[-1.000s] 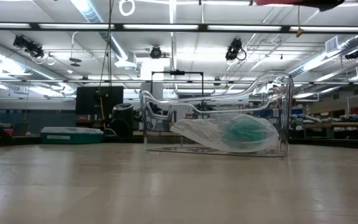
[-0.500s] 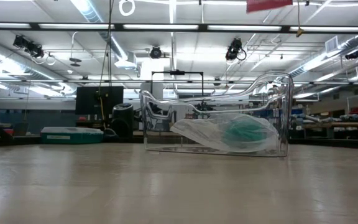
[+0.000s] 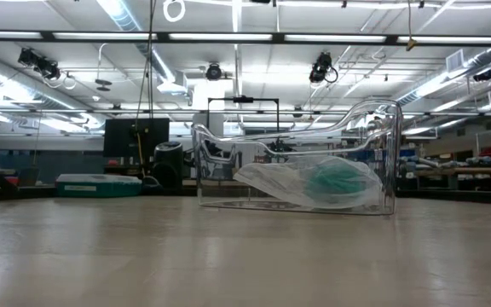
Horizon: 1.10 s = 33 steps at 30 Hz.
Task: Roll bandage
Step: Roll the pink bandage
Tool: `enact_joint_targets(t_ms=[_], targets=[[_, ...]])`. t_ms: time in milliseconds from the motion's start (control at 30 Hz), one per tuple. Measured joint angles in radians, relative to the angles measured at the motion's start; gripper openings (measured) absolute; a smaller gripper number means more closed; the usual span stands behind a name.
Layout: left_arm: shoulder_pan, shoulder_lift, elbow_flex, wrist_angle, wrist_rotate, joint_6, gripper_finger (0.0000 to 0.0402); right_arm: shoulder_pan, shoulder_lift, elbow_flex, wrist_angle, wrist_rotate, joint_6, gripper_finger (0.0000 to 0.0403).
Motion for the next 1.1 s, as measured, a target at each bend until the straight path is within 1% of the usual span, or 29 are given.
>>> enact_joint_targets(t_ms=[100, 167, 300, 367, 533, 733, 933, 1100], targets=[[0.014, 0.0, 0.0, -0.044, -0.028, 0.0, 0.0026, 0.029, 0.028, 0.045, -0.002, -0.157, 0.005, 0.0], [0.023, 0.0, 0.0, -0.075, -0.048, 0.0, 0.0026, 0.052, 0.057, 0.079, -0.003, -0.231, 0.02, 0.0], [0.042, 0.001, 0.0, -0.135, -0.089, 0.0, 0.0026, 0.109, 0.123, 0.136, -0.001, -0.339, 0.056, 0.0], [0.054, 0.001, 0.0, -0.144, -0.093, 0.0, 0.0026, 0.14, 0.162, 0.156, -0.004, -0.36, 0.072, 0.0], [0.075, 0.001, 0.0, -0.148, -0.094, 0.0, 0.0026, 0.209, 0.261, 0.196, -0.004, -0.359, 0.134, 0.0], [0.097, 0.001, 0.0, -0.14, -0.093, 0.0, 0.0026, 0.26, 0.372, 0.258, 0.0, -0.345, 0.202, 0.0], [0.106, 0.001, 0.0, -0.058, -0.093, 0.005, 0.0026, 0.287, 0.463, 0.308, 0.0, -0.242, 0.22, 0.0], [0.106, 0.001, 0.0, 0.034, -0.069, 0.007, 0.0026, 0.288, 0.511, 0.311, -0.001, -0.189, 0.22, 0.0]])
